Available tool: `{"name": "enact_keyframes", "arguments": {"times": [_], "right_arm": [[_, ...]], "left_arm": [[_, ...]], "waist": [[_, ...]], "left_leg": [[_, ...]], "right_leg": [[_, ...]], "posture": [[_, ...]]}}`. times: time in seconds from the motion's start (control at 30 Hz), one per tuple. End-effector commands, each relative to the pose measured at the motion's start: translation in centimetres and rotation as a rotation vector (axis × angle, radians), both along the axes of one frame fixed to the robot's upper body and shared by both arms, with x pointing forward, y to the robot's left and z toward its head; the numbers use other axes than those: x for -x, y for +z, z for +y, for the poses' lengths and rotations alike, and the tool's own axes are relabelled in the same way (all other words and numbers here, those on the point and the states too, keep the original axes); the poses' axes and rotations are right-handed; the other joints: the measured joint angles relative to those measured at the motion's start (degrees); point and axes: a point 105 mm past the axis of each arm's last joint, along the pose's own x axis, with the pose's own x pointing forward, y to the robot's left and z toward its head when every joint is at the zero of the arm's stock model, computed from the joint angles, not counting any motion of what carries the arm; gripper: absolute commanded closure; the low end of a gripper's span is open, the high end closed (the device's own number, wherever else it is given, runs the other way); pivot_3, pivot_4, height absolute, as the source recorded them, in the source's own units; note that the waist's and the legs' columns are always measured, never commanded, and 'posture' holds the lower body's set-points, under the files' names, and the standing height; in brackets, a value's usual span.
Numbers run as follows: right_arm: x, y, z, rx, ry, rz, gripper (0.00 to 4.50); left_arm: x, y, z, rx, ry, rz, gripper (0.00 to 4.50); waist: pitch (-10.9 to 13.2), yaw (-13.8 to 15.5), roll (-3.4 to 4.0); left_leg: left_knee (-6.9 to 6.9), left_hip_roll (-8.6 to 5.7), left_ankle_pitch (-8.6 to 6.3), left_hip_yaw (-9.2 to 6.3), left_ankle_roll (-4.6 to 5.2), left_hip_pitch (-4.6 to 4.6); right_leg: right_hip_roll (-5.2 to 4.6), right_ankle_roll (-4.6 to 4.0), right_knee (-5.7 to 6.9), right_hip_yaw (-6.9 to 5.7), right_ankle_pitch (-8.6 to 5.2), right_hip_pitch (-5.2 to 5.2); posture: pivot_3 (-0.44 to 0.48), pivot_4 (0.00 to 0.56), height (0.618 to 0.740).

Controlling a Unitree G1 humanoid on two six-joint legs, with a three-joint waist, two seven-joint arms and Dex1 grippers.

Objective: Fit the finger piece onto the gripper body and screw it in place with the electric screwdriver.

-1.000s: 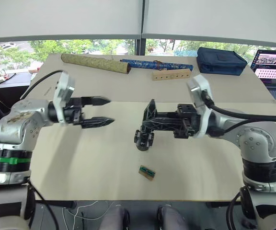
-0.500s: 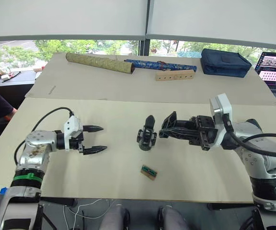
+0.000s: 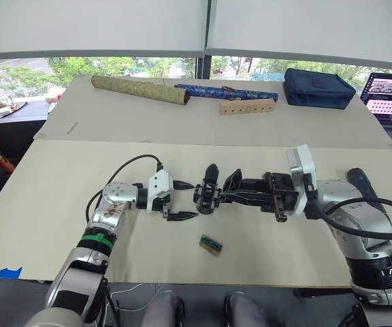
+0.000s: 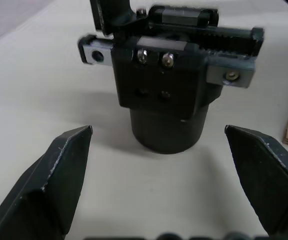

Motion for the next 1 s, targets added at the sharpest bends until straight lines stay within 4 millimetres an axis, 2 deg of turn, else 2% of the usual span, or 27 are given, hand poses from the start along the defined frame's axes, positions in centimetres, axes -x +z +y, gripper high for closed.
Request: {"name": "enact_keyframes", "arguments": {"times": [0.03, 0.23, 0.53, 0.63, 0.7, 0.73, 1.0], "right_arm": [[0.7, 1.0, 0.5, -0.023, 0.018, -0.061, 4.09], [0.7, 1.1, 0.7, -0.031, 0.014, -0.059, 4.09], [0.6, 0.8, 1.0, -0.017, 0.012, -0.058, 4.09], [0.6, 0.5, 1.1, -0.006, 0.008, -0.058, 4.09], [0.3, 0.1, 1.4, 0.011, -0.001, -0.065, 4.09], [0.1, -0.1, 1.6, 0.018, -0.013, -0.072, 4.09], [-1.6, -1.1, 3.1, 0.055, -0.074, -0.115, 4.09]], "left_arm": [[-0.1, 0.3, -1.0, 0.021, -0.02, 0.006, 0.0], [0.0, -0.5, -2.5, 0.004, -0.057, 0.029, 0.0], [0.3, -1.3, -3.2, 0.005, -0.069, 0.045, 0.0], [0.3, -1.8, -2.9, -0.012, -0.061, 0.051, 0.83], [0.2, -1.9, -2.8, -0.02, -0.052, 0.051, 1.83], [0.2, -2.0, -2.7, -0.021, -0.05, 0.05, 2.2], [0.1, -2.1, -2.5, -0.022, -0.035, 0.058, 2.2]], "waist": [[0.0, 0.0, 0.0], [0.0, 0.2, -0.01], [0.0, 0.1, 0.0], [0.0, 0.1, 0.0], [0.0, 0.1, -0.01], [0.0, 0.1, 0.0], [0.0, 0.0, 0.0]], "left_leg": [[0.01, 0.0, 0.0, 0.01, 0.0, 0.0], [0.02, 0.0, 0.0, -0.02, 0.0, 0.0], [0.08, 0.0, -0.02, -0.04, 0.05, 0.0], [0.09, 0.0, -0.03, -0.04, 0.05, 0.0], [0.09, 0.0, -0.03, -0.04, 0.05, 0.0], [0.09, 0.01, -0.03, -0.04, 0.05, 0.0], [0.13, 0.0, -0.02, -0.04, 0.04, 0.01]], "right_leg": [[0.0, 0.0, 0.0, 0.0, 0.0, 0.0], [0.0, 0.0, 0.0, -0.01, 0.0, 0.02], [-0.01, 0.0, 0.02, -0.01, 0.0, 0.04], [-0.01, 0.0, 0.01, -0.01, 0.0, 0.05], [-0.01, 0.0, 0.02, -0.01, 0.0, 0.05], [-0.01, 0.0, 0.02, -0.01, 0.0, 0.05], [-0.01, 0.0, 0.06, -0.01, 0.0, 0.05]], "posture": [[0.0, 0.15, 0.734], [0.0, 0.15, 0.734], [0.0, 0.15, 0.734], [0.0, 0.15, 0.734], [0.0, 0.15, 0.734], [0.0, 0.15, 0.734], [0.0, 0.15, 0.734]]}}
